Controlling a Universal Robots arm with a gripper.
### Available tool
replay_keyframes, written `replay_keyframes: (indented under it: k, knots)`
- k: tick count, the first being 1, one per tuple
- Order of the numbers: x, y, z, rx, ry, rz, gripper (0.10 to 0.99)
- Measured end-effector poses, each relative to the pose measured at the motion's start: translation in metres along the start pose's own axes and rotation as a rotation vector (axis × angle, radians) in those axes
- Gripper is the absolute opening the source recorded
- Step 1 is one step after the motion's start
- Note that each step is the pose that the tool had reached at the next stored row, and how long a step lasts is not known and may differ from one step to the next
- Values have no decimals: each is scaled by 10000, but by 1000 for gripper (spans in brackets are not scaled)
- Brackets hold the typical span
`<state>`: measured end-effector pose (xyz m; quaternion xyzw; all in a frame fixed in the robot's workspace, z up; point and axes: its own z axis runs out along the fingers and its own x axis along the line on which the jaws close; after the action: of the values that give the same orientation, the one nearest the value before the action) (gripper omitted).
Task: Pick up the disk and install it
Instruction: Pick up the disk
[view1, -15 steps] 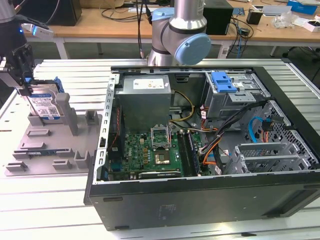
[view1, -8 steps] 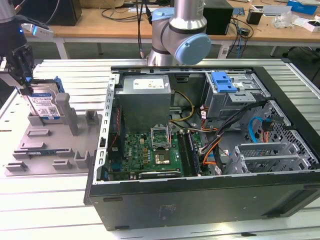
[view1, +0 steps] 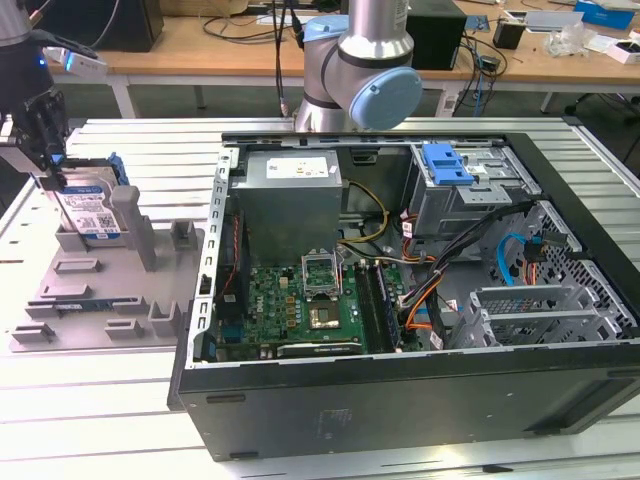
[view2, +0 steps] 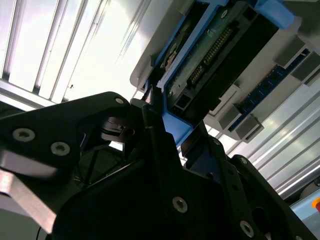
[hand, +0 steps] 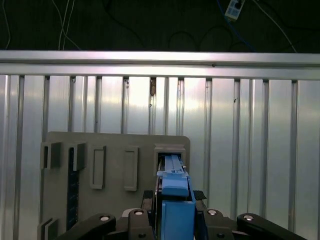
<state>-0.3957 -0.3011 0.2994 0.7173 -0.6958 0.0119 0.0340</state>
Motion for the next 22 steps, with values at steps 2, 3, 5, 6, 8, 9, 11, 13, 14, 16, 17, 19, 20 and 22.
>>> replay_keyframes:
  k: [2,3,5,6,8,9,11,13,14,16,17,19,20,22]
  knots:
    - [0,3,0,4,-7,0,392]
    - [1,7,0,8,-11,0,392]
    - [2,12,0,9,-17,0,392]
    - [3,15,0,9,-18,1,392]
    - [5,19,0,9,-20,2,392]
    - [6,20,0,9,-20,1,392]
    - [6,22,1,9,-21,0,392]
    - [7,22,0,8,-21,0,380]
    - [7,22,1,9,-21,0,369]
    - [7,23,1,9,-20,-1,369]
    - [7,23,2,9,-20,-1,369]
    - [7,24,3,7,-20,0,369]
    - [7,24,3,8,-20,0,369]
    - [6,23,4,9,-20,0,369]
